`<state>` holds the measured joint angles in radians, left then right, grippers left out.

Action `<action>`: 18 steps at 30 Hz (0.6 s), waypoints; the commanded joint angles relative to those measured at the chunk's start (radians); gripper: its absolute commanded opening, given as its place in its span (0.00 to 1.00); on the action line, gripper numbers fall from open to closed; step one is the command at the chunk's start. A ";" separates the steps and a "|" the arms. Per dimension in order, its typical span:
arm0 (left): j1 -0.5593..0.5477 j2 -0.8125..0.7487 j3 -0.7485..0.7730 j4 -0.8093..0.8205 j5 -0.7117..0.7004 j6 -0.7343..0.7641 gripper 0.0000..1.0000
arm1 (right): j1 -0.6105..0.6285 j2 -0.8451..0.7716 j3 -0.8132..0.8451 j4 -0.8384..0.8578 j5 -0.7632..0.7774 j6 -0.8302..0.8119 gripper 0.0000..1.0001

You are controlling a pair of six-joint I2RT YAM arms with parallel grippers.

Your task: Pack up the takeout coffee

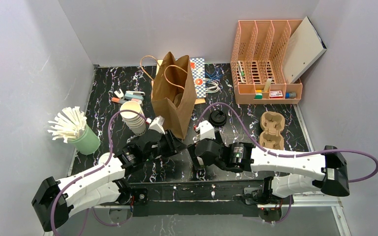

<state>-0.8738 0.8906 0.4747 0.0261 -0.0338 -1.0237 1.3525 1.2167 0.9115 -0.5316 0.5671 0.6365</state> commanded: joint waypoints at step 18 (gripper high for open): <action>-0.015 -0.066 -0.097 0.130 0.097 -0.103 0.28 | -0.237 -0.178 -0.005 -0.040 -0.198 0.101 0.78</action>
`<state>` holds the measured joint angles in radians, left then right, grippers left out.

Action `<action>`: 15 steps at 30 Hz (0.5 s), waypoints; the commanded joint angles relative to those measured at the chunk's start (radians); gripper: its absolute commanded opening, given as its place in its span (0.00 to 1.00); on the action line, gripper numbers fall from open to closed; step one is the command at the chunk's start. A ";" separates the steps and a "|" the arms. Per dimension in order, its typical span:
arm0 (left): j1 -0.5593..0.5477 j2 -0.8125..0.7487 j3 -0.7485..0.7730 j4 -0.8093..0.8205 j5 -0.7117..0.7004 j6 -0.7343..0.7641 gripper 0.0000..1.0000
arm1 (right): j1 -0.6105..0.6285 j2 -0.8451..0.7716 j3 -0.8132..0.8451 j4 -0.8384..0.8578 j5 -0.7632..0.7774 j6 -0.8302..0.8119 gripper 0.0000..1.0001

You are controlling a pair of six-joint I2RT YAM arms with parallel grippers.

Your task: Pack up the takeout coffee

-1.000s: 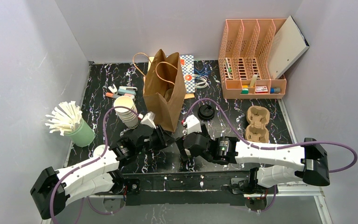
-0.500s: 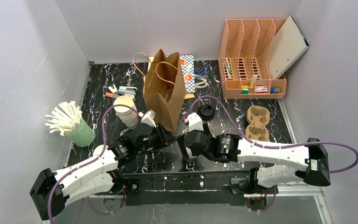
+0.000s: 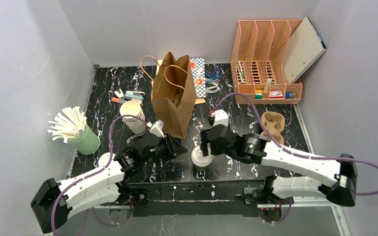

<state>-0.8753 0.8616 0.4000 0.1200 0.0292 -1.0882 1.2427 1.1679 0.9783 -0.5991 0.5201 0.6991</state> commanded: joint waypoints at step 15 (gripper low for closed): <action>-0.082 -0.056 -0.102 0.128 0.044 -0.124 0.28 | -0.377 -0.270 -0.261 0.136 -0.514 0.048 0.36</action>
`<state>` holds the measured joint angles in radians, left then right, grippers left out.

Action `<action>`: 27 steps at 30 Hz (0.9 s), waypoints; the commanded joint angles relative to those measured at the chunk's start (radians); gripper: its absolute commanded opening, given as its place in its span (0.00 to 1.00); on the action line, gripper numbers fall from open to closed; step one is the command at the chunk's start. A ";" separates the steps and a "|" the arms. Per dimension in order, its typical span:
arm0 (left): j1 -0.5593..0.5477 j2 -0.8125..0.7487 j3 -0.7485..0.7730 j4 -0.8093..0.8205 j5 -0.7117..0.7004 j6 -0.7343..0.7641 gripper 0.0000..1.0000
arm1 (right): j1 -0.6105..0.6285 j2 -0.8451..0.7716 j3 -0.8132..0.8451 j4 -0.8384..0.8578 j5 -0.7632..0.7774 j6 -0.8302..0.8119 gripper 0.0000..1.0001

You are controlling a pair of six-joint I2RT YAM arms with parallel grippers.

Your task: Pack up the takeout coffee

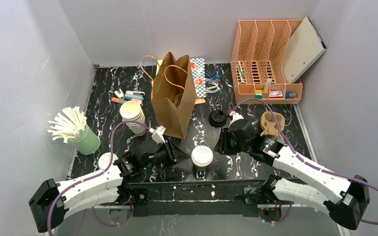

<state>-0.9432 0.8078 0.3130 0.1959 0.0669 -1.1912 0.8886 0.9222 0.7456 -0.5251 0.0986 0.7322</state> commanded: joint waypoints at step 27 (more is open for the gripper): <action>-0.020 0.077 -0.049 0.129 0.004 -0.025 0.15 | -0.054 -0.009 -0.118 0.139 -0.213 0.019 0.27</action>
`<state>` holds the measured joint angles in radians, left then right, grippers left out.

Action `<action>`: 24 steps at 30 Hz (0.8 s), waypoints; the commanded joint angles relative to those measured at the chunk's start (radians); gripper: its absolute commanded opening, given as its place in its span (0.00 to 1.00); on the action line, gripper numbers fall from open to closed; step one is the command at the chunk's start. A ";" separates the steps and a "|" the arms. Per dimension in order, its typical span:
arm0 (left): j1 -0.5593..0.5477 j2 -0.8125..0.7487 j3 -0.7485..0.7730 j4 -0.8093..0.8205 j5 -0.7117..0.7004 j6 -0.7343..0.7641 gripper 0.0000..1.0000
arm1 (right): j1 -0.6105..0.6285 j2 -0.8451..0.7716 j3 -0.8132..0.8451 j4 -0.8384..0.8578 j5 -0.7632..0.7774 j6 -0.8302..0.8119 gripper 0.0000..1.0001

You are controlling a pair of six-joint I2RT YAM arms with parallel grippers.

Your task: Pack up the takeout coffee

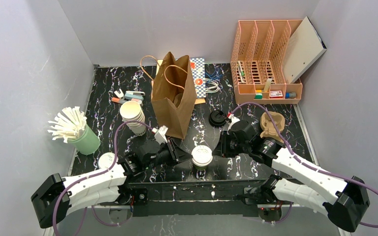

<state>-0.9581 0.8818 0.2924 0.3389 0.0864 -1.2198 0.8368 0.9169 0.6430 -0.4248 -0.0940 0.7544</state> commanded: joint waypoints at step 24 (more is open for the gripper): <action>-0.005 0.016 -0.046 0.014 -0.023 0.005 0.21 | -0.008 0.005 -0.030 0.060 -0.040 -0.005 0.26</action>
<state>-0.9581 0.8772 0.2676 0.3447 0.0669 -1.2266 0.8291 0.9176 0.6254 -0.3855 -0.1181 0.7555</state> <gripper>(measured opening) 0.216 0.262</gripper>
